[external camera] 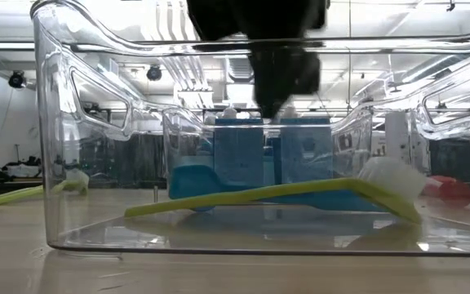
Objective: Pick & Place Kitchen Sink Supplies
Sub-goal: Adjust the blue sponge
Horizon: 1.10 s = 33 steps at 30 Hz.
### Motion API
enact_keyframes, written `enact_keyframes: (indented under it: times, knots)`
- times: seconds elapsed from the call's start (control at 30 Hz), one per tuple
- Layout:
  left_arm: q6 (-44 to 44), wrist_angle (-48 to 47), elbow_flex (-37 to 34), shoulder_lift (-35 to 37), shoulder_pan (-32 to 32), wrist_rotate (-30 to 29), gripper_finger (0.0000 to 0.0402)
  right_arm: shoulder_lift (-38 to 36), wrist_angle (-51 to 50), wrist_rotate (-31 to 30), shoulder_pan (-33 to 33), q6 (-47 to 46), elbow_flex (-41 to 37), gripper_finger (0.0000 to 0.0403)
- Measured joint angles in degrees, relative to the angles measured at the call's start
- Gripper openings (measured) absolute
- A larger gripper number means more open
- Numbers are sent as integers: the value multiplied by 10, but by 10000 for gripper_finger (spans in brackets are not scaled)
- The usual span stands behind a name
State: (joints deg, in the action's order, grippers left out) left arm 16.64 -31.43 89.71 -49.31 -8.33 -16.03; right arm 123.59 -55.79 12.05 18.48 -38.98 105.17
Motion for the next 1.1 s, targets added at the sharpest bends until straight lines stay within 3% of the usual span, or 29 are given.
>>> enact_keyframes:
  times: [0.23,0.33,0.6,0.8,0.9,1.1]
  knots:
    - [0,-1,0,0,0,0,122,0,-14,-7,0,-1,89,91]
    - [0,-1,0,0,0,0,122,-3,-17,-37,0,-5,142,88]
    - [0,-2,0,0,0,0,122,-6,-93,-255,-1,-5,298,88]
    - [1,-6,0,0,0,1,122,-53,-142,-354,-4,-91,282,87]
    - [1,-11,0,0,0,1,122,-68,-199,-392,-9,-178,282,87]
    - [1,-13,0,1,0,4,122,-84,-314,-397,-19,-306,279,87]
